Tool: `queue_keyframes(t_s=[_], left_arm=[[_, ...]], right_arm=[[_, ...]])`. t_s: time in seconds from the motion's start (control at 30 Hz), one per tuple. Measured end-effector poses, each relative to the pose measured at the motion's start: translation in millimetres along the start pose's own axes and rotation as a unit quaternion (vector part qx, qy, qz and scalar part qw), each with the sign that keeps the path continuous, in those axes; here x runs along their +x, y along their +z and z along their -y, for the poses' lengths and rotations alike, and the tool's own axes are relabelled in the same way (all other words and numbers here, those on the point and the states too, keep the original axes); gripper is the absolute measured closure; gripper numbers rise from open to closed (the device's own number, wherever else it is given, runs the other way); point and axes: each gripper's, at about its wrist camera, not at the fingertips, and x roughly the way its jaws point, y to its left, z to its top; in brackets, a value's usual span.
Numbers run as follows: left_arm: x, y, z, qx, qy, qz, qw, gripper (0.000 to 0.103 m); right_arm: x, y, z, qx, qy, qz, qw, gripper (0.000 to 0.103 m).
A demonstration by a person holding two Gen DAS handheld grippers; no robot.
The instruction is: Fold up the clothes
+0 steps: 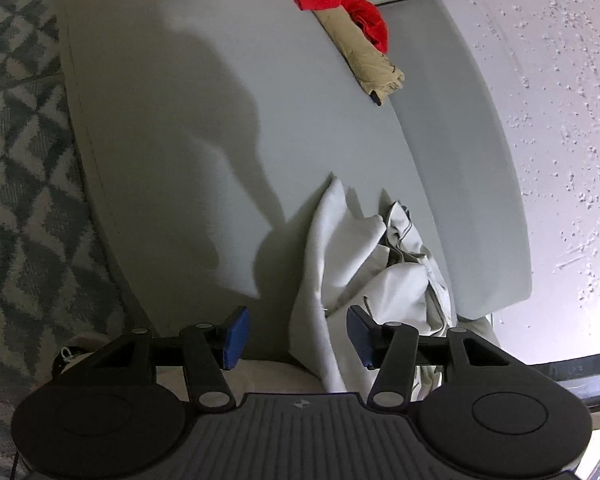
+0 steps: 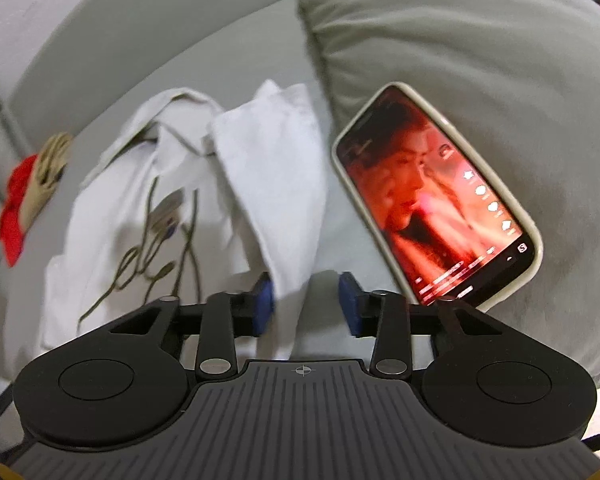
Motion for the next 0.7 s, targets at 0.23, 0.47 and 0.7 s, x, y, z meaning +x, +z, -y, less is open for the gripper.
queue_keyframes(t_s=[0.23,0.47,0.7], left_arm=[[17.1,2.0,20.7,0.053,0.022,-0.025,0.9981,0.061],[46.3,-4.2,58.5,0.188,0.135,-0.074,0.9700,0.101],[22.3,0.7,66.5,0.190,0.103,-0.032,0.9758,0.103]], right_arm=[[3.8,-4.6,5.2,0.006,0.002,0.000,1.000,0.071],[6.3,-2.9,3.4,0.003,0.002,-0.007,1.000,0.069],[4.6,0.7,-1.0,-0.008,-0.013,0.018,1.000,0.101]])
